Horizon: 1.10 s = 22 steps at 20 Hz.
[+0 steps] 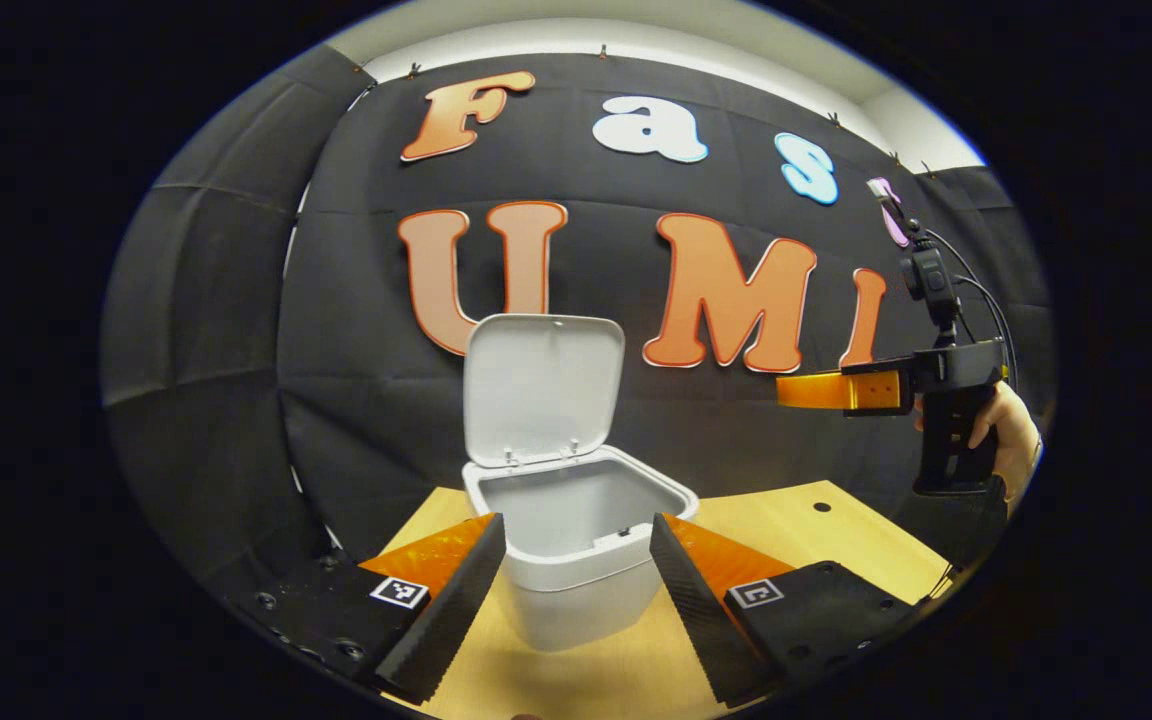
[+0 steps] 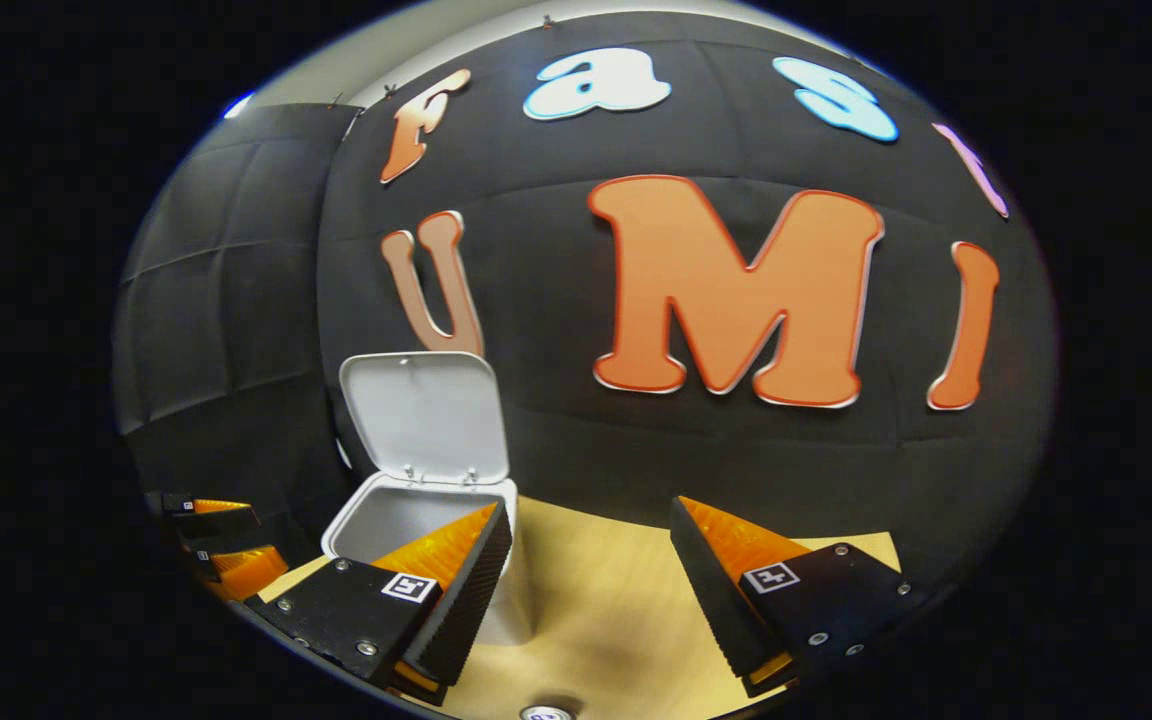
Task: Press the lid of the desktop garbage bin to open it, pick up the crumpled paper on the desktop and throw it into the bin, then pick up the pop can on the desktop and drop it into the bin, and finally close the garbage bin lid.
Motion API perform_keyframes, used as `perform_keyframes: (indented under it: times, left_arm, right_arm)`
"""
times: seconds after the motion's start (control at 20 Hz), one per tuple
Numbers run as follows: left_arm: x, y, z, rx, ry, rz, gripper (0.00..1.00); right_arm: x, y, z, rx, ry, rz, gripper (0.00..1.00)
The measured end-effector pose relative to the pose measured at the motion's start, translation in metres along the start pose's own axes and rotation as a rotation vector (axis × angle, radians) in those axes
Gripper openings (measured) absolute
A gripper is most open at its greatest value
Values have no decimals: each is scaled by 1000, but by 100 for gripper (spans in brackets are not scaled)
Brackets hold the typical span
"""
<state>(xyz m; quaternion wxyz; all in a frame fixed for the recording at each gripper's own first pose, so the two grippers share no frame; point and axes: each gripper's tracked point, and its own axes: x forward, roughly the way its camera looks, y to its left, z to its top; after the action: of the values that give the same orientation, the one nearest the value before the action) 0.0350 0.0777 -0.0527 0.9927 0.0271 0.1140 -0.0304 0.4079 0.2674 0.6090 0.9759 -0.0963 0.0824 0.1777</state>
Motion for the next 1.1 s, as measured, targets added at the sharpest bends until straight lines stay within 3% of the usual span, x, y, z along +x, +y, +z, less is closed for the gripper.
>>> perform_keyframes:
  times: [0.2, 0.25, 0.3, 0.5, 0.7, 0.9, 1.1]
  left_arm:
    - [16, -41, -12, -1, 17, -74, 93]
    - [18, -52, -14, -4, 15, -94, 93]
    - [21, -60, -18, -5, 17, -112, 93]
    - [31, -97, -41, -37, 51, -198, 93]
    - [34, -138, -77, -73, 103, -322, 93]
    - [31, -192, -126, -11, 169, -478, 93]
    - [34, -217, -191, 77, 301, -525, 93]
  right_arm:
    - [-37, -58, -23, 46, -13, -123, 95]
    - [-48, -69, -27, 56, -28, -149, 100]
    - [-58, -78, -31, 65, -42, -175, 96]
    - [-92, -117, -55, 72, -78, -282, 95]
    - [-115, -140, -80, 102, -47, -330, 95]
    - [-130, -158, -99, 136, -15, -366, 95]
    - [-142, -173, -111, 153, 5, -400, 95]
